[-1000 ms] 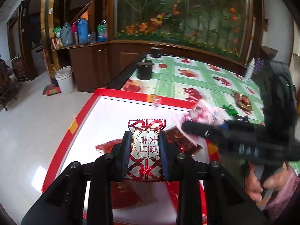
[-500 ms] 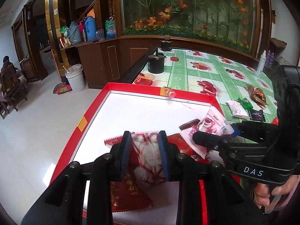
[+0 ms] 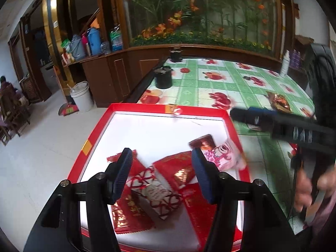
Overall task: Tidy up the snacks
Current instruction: 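Move both tools back over the table toward the remaining packets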
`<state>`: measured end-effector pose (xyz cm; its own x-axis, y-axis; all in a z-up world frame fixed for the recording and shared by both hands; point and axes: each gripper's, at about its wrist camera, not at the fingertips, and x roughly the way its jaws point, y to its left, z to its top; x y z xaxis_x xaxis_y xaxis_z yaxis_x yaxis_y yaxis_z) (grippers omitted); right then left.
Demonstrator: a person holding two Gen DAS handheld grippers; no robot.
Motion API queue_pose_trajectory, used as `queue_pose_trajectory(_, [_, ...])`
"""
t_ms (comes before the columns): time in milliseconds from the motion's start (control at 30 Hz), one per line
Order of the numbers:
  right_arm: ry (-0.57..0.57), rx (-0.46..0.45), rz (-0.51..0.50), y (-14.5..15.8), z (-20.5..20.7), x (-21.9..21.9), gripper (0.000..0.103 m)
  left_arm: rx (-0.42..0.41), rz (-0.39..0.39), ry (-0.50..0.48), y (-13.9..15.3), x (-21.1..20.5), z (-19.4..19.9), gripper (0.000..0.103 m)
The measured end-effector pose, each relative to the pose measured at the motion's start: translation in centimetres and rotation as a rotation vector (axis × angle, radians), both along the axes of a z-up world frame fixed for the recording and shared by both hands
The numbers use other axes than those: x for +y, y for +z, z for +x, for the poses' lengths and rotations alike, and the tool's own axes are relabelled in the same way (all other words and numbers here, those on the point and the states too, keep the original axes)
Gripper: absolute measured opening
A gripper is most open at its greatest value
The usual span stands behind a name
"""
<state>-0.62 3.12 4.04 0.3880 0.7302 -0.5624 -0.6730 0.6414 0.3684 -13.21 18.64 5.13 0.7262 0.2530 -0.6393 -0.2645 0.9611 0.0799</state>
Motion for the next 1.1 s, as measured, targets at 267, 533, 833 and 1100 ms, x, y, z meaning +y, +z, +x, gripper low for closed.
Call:
queue_pose_trajectory(267, [-0.218, 0.046, 0.046, 0.8, 5.0, -10.9, 0.071, 0.009, 0.026, -0.098, 0.5, -3.7, 0.7, 0.069])
queue_pose_trajectory(533, [-0.445, 0.189, 0.114, -1.1, 9.3, -24.0, 0.074, 0.057, 0.058, -0.244, 0.1, -9.0, 3.0, 0.069])
queue_pose_trajectory(833, [-0.386, 0.243, -0.043, -2.5, 10.3, -26.0, 0.074, 0.124, 0.140, -0.336, -0.9, -13.3, 7.4, 0.070])
queue_pose_trajectory(1100, [-0.404, 0.284, -0.106, -4.2, 10.7, -26.1, 0.074, 0.194, 0.163, -0.362, -2.1, -15.3, 12.9, 0.070])
